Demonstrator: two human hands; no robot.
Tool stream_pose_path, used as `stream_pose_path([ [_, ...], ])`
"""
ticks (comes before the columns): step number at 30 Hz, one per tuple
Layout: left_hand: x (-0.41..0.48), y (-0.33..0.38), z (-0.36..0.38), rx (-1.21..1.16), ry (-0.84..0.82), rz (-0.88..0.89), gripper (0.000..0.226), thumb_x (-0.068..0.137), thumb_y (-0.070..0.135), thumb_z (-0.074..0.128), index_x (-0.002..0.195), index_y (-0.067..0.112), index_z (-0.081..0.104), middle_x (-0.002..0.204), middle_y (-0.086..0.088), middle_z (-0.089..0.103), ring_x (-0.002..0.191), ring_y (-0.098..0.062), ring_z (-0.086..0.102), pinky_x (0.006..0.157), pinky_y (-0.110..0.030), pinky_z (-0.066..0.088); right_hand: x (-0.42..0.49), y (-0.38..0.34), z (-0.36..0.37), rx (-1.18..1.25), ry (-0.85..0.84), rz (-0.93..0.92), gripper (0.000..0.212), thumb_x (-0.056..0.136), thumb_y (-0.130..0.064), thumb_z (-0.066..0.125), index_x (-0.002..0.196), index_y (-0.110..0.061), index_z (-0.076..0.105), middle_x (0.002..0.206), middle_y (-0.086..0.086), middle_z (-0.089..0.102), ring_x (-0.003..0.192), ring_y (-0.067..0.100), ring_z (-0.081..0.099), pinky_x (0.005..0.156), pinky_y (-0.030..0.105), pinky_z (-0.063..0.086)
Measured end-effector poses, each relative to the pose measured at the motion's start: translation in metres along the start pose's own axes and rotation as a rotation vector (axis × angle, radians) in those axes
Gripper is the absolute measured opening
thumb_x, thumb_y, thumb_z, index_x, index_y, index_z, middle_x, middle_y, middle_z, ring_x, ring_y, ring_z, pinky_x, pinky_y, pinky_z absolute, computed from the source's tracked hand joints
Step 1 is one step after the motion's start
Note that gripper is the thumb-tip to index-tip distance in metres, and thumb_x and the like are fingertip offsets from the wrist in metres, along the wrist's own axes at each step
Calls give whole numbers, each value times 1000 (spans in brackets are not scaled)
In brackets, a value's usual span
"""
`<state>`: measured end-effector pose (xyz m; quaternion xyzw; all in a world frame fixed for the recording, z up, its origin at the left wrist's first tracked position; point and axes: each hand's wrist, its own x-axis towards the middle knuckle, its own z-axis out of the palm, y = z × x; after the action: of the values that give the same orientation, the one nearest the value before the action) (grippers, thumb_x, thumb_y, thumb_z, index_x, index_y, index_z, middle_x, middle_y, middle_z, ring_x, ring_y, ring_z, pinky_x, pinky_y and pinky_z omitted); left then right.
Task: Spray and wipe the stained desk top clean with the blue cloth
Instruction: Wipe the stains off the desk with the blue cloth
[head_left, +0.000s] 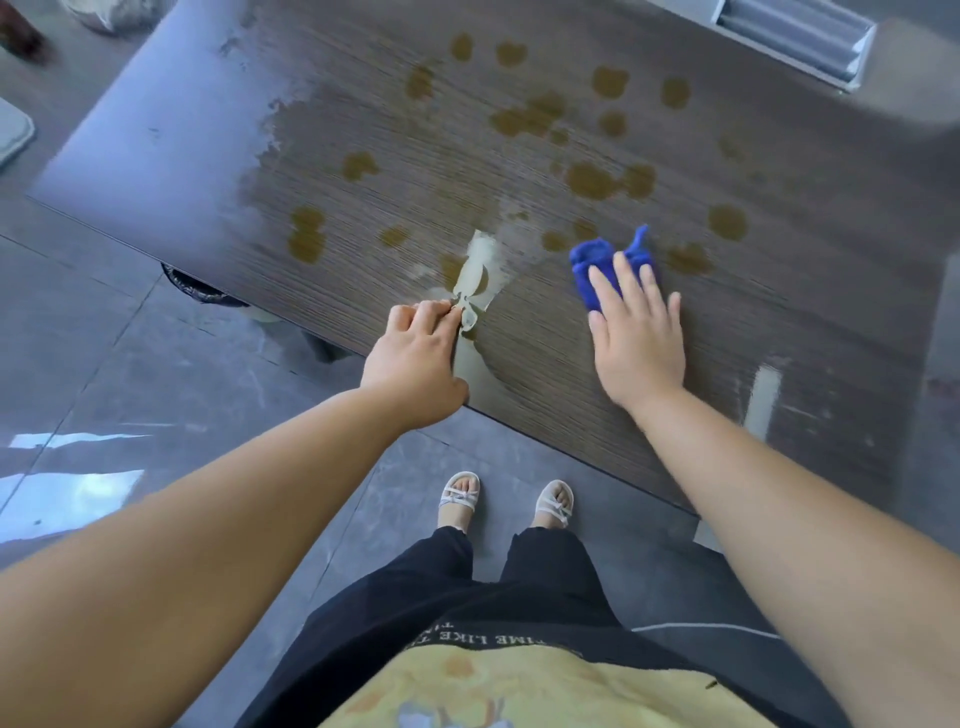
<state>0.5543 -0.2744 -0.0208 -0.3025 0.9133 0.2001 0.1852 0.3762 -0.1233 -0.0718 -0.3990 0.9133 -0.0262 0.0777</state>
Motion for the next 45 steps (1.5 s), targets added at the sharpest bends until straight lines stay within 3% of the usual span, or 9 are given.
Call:
stream_pose_path([
  [8,5,-10,-12,-216,34,-26,66,87,21,53,147,22,26,148,-1,31,134,-25,25,108,-35,28,-31,-60,10,-42,-31,-391,50,93,-33,30,139,-21,46,148,6,40,133,35,39,103,59,32],
  [14,0,-33,-13,-203,145,-69,56,89,17,47,143,26,35,145,2,38,134,-24,25,109,-37,27,3,-33,4,6,-23,-198,48,99,-31,28,147,-23,31,157,4,21,143,33,19,112,56,16],
  [23,0,-44,-7,-234,193,-155,53,89,18,46,141,20,38,146,1,36,131,-26,27,110,-30,22,11,-99,12,-39,-66,-615,47,95,-33,32,140,-27,44,151,3,35,137,32,35,107,59,25],
  [26,0,-46,-10,-242,156,-166,56,90,18,45,145,20,31,149,2,31,132,-25,25,110,-29,20,63,-87,2,-41,-103,-402,47,101,-31,31,148,-30,28,158,-2,15,145,27,15,112,55,10],
  [29,-2,-45,-9,-244,123,-171,59,91,21,44,147,21,25,150,2,27,134,-25,20,111,-32,20,58,-65,0,5,-23,-218,47,101,-30,33,147,-25,30,158,0,17,144,29,16,112,56,12],
  [34,1,-39,-1,-215,153,-198,60,88,24,47,145,20,30,149,1,27,134,-27,20,111,-32,20,-20,-85,16,-10,-4,-453,50,93,-33,31,139,-21,46,150,8,37,135,37,36,104,60,29],
  [38,2,-35,-3,-211,152,-215,58,89,24,46,144,19,31,148,0,28,133,-27,20,111,-31,19,22,-93,10,-46,-27,-614,48,91,-33,34,136,-25,50,146,5,43,131,35,43,102,61,31],
  [42,1,-30,-10,-296,120,-253,56,91,24,43,145,20,30,149,-1,27,136,-25,16,112,-35,20,60,-58,-1,-28,-62,-246,47,101,-33,31,148,-28,28,158,0,18,144,28,17,113,54,12],
  [45,4,-21,-18,-357,76,-285,55,92,25,43,145,21,29,148,-2,25,138,-26,12,112,-38,19,25,-49,3,-13,28,-96,48,100,-31,33,147,-22,31,157,6,22,143,32,20,111,55,17],
])
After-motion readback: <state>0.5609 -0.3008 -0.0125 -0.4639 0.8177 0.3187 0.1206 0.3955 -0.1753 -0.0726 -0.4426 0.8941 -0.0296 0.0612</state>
